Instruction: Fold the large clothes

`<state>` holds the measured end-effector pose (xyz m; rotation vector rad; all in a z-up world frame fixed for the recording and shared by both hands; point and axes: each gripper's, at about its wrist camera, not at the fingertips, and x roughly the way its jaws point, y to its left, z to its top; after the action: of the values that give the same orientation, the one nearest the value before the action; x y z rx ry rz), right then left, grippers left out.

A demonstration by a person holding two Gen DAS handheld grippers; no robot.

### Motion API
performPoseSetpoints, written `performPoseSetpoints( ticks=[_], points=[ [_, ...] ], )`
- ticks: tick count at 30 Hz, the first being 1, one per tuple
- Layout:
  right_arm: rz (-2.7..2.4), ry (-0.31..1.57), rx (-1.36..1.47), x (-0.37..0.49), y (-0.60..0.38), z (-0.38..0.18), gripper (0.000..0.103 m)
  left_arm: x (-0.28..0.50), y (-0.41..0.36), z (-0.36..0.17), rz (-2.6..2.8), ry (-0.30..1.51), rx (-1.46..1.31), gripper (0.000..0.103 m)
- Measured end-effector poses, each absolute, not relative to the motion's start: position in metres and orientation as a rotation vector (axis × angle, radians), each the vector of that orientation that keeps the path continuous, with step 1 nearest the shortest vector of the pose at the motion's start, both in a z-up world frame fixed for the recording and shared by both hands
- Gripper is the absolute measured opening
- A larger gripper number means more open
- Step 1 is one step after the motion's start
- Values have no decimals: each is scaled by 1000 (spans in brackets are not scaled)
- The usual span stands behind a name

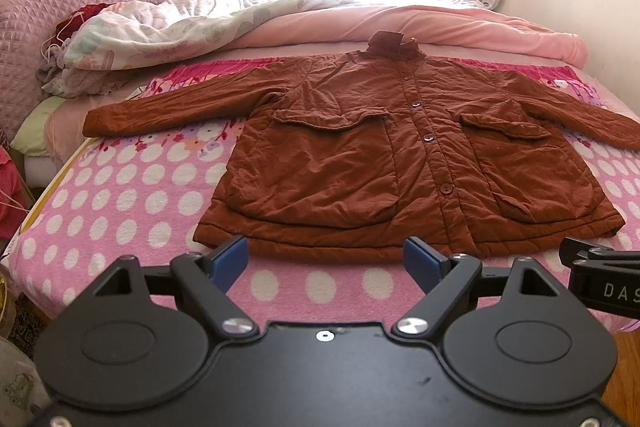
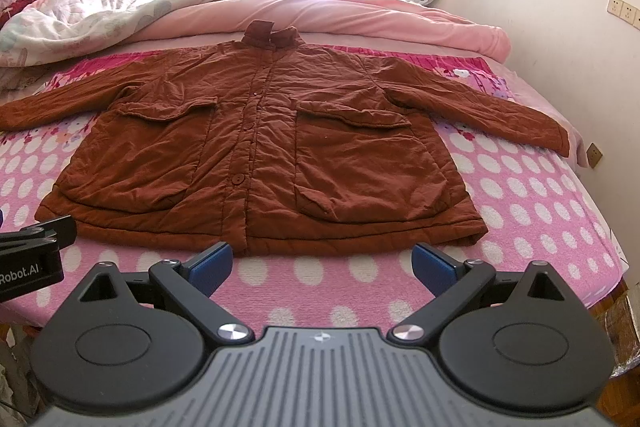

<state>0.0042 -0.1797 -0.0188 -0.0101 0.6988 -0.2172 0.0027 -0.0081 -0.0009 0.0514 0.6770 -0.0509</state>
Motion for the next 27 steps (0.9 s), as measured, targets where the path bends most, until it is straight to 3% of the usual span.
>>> performPoseSetpoints(
  ticks=[27],
  points=[
    [-217, 704, -10, 6, -182, -19, 103, 8, -10, -2, -55, 688, 52, 87]
  ],
)
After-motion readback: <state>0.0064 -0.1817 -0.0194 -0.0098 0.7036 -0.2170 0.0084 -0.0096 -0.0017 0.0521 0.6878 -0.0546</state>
